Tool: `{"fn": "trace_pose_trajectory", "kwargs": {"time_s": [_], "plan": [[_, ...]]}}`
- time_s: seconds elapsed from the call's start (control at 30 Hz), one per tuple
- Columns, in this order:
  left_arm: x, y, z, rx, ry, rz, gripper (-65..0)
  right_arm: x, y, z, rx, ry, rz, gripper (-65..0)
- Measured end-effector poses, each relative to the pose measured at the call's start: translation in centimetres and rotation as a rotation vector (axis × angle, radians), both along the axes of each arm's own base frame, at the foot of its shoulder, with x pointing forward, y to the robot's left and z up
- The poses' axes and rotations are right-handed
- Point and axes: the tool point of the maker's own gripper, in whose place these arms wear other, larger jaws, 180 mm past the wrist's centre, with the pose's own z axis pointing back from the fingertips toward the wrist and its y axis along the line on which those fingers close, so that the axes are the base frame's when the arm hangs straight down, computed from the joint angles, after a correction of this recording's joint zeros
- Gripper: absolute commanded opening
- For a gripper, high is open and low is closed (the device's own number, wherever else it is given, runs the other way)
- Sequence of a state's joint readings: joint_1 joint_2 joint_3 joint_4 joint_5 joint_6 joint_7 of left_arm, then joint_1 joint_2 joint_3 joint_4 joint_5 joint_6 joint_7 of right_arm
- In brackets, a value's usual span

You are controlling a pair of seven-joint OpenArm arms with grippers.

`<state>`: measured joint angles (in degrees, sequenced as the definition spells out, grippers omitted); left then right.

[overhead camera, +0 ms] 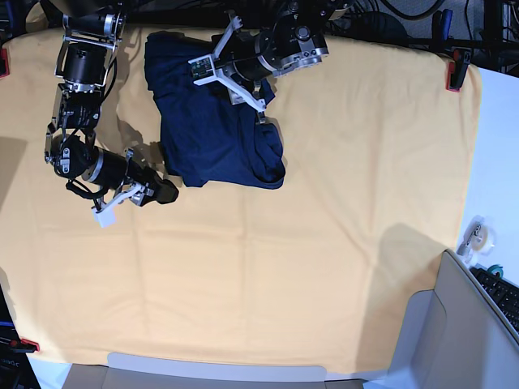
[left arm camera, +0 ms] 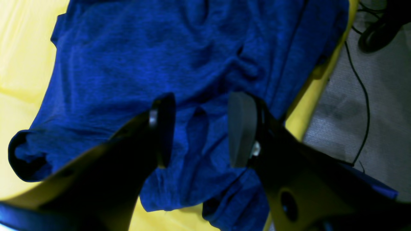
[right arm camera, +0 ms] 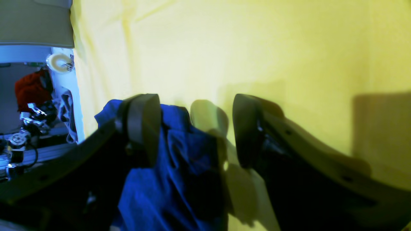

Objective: Fold the T-shirt properly

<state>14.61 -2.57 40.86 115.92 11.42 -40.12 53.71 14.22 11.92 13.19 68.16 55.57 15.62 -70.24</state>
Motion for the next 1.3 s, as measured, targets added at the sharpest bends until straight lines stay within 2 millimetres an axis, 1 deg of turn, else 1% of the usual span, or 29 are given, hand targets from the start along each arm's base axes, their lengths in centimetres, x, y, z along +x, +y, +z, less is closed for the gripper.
{"fn": "trace_pose_trajectory", "kwargs": {"time_s": [0.1, 0.17, 0.3, 0.4, 0.5, 0.67, 0.8, 0.83, 0.87, 0.93, 0.97, 1.0, 1.07, 1.1, 1.13, 1.23, 1.3], "plan": [[0.0, 0.0, 0.0, 0.0, 0.0, 0.0, -38.8, 0.1, 0.6, 0.0, 0.007, -0.003, 0.001, -29.4], [0.2, 0.2, 0.0, 0.002, 0.0, 0.009, -38.8, 0.1, 1.4, -0.1, 0.009, -0.003, 0.018, -29.4], [0.8, 0.6, 0.0, 0.001, -0.001, 0.034, -38.8, -0.1, 3.7, -0.2, 0.0, -0.006, 0.089, -29.4], [0.8, 0.4, 0.1, -0.005, -0.001, 0.035, -38.8, -0.3, 5.7, -0.3, 0.022, -0.005, 0.12, -29.4], [0.7, 0.4, 0.1, -0.006, 0.001, 0.036, -38.8, -0.6, 7.2, -0.4, 0.031, -0.002, 0.15, -29.4], [0.7, 0.4, 0.1, -0.007, 0.002, 0.036, -38.8, -0.8, 8.7, -0.4, 0.039, -0.001, 0.179, -29.4], [0.7, 0.3, 0.1, -0.008, 0.002, 0.036, -38.8, -0.8, 9.1, -0.5, 0.035, -0.003, 0.194, -30.2], [0.7, 0.4, 0.1, -0.007, 0.002, 0.036, -38.8, -0.8, 9.1, -0.5, 0.035, -0.003, 0.194, -32.8], [0.7, 0.4, 0.1, -0.006, 0.002, 0.036, -38.8, -0.8, 9.1, -0.5, 0.032, -0.002, 0.194, -37.6], [1.3, 1.0, 0.1, -0.004, 0.001, 0.061, -38.8, -1.3, 9.1, -1.0, 0.019, 0.023, 0.207, -53.2], [1.8, 1.4, 0.2, -0.009, 0.0, 0.085, -38.8, -1.7, 9.2, -1.3, 0.004, 0.03, 0.222, -62.5], [2.6, 2.1, 0.5, -0.013, -0.006, 0.129, -38.8, -1.8, 9.2, -1.4, -0.001, 0.033, 0.23, -65.0], [4.0, 3.4, 1.2, -0.027, -0.022, 0.202, -38.7, -1.8, 9.2, -1.5, 0.0, 0.039, 0.228, -65.0], [4.6, 4.2, 1.3, -0.028, -0.022, 0.242, -38.7, -1.8, 9.2, -1.4, 0.004, 0.04, 0.229, -63.9], [5.2, 5.2, 1.1, -0.024, -0.019, 0.289, -38.7, -1.8, 9.1, -1.4, 0.003, 0.039, 0.228, -64.6], [6.0, 7.5, 0.6, -0.027, 0.011, 0.404, -38.7, -1.8, 9.1, -1.5, 0.0, 0.04, 0.229, -65.0], [6.2, 9.2, 0.0, -0.033, 0.042, 0.496, -38.7, -1.8, 9.1, -1.4, 0.001, 0.04, 0.228, -65.0]]}}
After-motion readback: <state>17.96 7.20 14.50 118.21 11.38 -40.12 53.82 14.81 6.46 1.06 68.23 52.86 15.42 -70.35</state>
